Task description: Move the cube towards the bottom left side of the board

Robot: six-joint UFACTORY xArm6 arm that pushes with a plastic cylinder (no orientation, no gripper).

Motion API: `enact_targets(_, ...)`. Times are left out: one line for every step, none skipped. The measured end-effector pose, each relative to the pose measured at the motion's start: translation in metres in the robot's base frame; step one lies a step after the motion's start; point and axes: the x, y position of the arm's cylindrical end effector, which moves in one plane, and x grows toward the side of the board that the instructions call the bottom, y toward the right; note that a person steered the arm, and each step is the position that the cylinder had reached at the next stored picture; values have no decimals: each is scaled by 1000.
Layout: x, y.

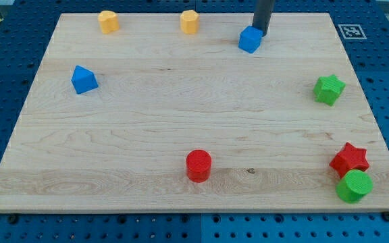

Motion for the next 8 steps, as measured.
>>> enact_targets(12,-14)
enact_targets(37,-23)
enact_targets(64,-34)
enact_targets(79,-61)
enact_targets(100,-89)
enact_targets(130,-112)
enact_targets(156,-137)
enact_targets(185,-166)
